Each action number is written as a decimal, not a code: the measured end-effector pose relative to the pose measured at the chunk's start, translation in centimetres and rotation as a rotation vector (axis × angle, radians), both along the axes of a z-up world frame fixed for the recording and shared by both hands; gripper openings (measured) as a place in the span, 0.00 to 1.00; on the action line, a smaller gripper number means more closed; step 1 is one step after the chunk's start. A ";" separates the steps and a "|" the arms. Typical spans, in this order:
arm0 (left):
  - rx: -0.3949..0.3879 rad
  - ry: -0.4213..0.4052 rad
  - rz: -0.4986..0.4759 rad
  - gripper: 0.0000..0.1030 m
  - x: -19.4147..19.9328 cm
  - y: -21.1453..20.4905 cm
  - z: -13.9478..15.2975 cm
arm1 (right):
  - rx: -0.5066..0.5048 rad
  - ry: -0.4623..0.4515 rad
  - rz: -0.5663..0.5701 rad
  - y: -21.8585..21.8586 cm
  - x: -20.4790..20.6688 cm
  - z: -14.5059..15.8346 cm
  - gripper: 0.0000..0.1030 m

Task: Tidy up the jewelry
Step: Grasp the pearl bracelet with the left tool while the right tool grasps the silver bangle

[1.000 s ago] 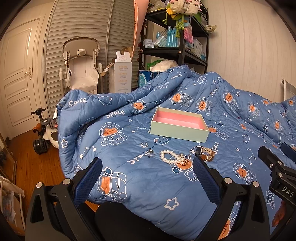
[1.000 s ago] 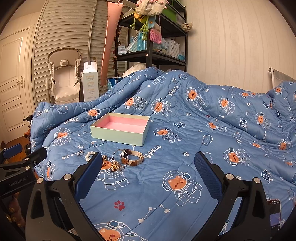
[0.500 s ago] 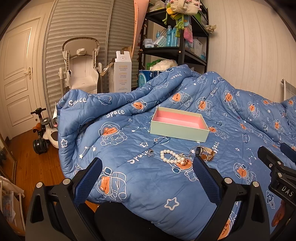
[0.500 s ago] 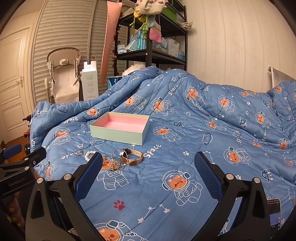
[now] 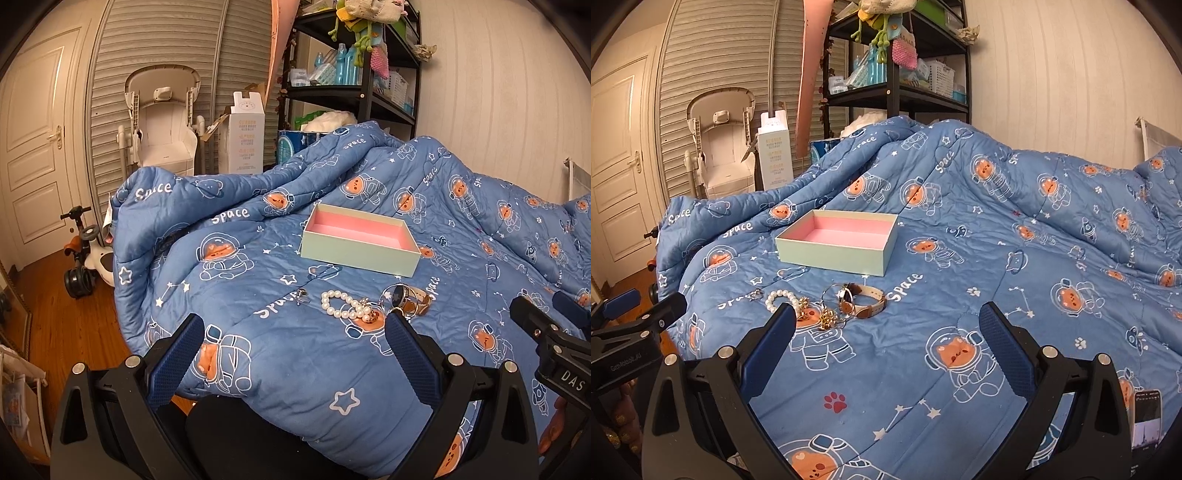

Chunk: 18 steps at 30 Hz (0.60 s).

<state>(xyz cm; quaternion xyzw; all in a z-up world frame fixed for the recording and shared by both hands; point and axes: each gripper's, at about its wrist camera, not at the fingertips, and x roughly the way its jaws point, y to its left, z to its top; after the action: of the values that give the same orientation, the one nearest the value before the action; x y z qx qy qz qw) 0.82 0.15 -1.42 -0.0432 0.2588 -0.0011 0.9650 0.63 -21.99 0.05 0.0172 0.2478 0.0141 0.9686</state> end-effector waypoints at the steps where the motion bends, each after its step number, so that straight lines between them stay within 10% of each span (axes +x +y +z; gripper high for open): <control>1: -0.011 0.006 -0.010 0.93 0.1 0.1 -0.1 | 0.017 0.021 0.017 -0.1 0.3 -0.3 0.95; 18: -0.052 0.181 -0.191 0.93 4.8 -0.5 -3.2 | 0.119 0.333 0.182 -0.7 8.0 -4.5 0.95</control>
<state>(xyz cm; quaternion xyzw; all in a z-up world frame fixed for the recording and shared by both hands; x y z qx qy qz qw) 5.63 -0.39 -4.58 -0.0434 0.3475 -0.0960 0.9317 8.65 -22.73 -4.46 0.0541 0.4037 0.1131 0.9063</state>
